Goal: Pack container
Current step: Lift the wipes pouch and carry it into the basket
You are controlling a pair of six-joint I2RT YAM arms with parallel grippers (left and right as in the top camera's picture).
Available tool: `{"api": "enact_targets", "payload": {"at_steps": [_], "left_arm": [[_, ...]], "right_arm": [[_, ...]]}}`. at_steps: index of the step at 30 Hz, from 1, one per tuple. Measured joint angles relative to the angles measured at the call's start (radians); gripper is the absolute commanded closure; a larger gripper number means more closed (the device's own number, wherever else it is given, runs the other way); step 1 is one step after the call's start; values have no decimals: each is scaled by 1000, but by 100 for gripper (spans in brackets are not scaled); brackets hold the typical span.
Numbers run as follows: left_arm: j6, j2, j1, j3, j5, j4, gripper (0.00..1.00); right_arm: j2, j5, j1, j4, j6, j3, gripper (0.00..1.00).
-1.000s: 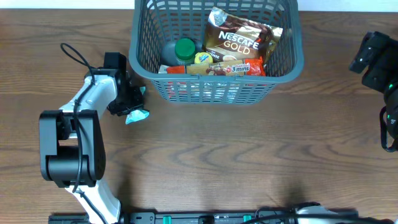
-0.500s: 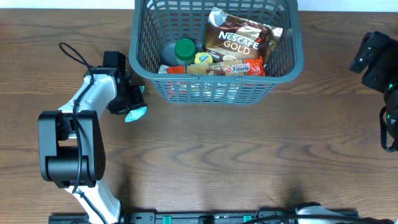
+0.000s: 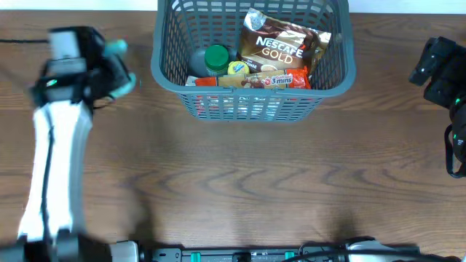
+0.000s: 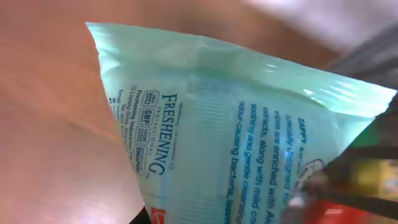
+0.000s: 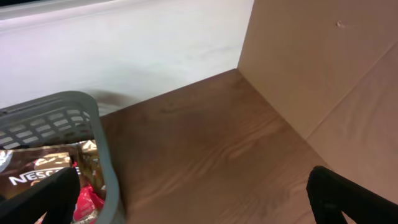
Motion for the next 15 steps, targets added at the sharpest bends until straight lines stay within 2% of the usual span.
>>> {"api": "enact_targets", "payload": {"at_steps": [3, 7, 15], "left_arm": [[1, -119, 1, 28, 14, 33, 94], [7, -248, -31, 38, 82, 156, 94], [13, -354, -182, 46, 198, 396, 94]], "right_arm": [[0, 0, 0, 0, 0, 0, 1], [0, 0, 0, 0, 0, 0, 1], [0, 0, 0, 0, 0, 0, 1]]}}
